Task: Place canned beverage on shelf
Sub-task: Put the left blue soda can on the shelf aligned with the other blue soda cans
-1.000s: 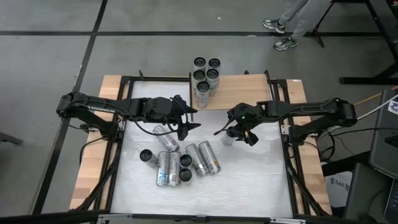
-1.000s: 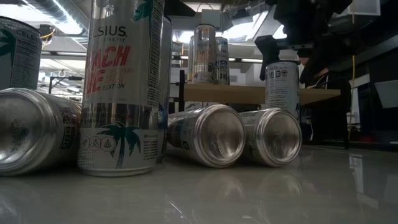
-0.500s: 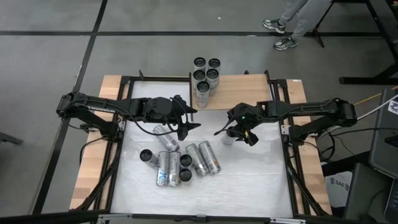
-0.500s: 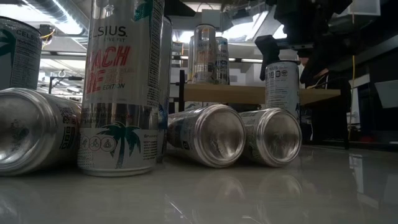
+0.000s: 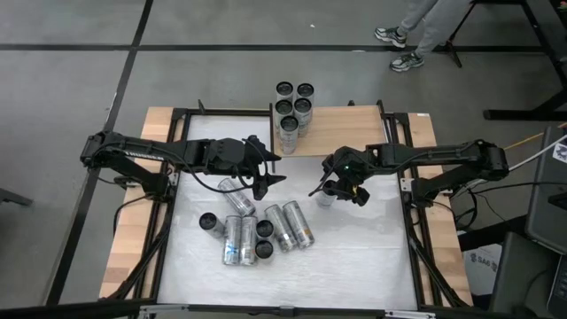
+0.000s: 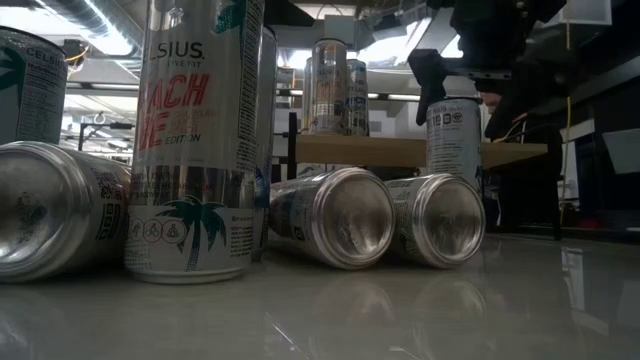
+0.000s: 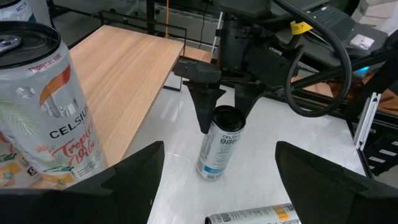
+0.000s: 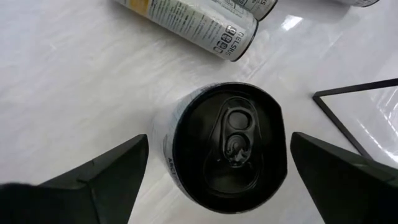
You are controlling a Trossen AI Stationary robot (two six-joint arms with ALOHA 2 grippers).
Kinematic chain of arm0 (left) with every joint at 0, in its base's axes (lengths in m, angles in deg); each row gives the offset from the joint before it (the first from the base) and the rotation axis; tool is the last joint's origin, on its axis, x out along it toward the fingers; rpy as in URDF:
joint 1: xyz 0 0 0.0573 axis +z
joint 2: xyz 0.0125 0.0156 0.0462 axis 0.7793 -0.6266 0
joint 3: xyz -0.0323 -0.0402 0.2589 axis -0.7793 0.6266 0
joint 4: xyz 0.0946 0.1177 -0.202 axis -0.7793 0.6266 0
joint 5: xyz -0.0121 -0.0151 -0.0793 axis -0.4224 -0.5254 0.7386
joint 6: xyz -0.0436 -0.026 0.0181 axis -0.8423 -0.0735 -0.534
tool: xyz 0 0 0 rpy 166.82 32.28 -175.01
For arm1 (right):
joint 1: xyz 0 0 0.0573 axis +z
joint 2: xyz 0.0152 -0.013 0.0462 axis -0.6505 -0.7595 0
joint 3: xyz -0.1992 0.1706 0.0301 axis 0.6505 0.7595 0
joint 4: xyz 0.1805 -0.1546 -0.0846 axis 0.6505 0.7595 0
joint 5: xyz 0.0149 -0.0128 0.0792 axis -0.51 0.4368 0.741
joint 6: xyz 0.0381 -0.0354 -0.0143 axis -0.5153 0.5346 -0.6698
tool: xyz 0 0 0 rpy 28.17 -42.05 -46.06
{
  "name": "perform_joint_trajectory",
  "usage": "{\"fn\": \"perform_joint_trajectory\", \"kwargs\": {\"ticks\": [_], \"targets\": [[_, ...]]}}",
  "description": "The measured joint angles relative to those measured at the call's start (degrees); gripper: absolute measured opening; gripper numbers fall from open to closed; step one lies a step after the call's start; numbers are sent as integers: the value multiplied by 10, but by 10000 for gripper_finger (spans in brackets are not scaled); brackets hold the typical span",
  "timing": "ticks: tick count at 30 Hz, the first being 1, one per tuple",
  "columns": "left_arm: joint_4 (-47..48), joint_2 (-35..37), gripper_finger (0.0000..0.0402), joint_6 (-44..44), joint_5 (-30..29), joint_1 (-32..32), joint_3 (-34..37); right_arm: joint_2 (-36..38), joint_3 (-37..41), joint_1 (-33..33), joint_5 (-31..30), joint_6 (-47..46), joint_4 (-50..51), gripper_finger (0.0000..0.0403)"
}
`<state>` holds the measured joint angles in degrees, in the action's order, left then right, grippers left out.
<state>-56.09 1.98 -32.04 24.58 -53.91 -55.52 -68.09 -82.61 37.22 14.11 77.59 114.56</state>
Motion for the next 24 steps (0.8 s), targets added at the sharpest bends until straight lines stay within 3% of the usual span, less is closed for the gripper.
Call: {"fn": "perform_joint_trajectory", "kwargs": {"ticks": [7,18,24], "targets": [[0,0,304,0,0,0,0,-1,0,0,0,1,0,374],[0,0,304,0,0,0,0,-7,0,0,1,-3,-1,282],[0,0,304,0,0,0,0,-7,0,0,-1,-65,-5,264]]}}
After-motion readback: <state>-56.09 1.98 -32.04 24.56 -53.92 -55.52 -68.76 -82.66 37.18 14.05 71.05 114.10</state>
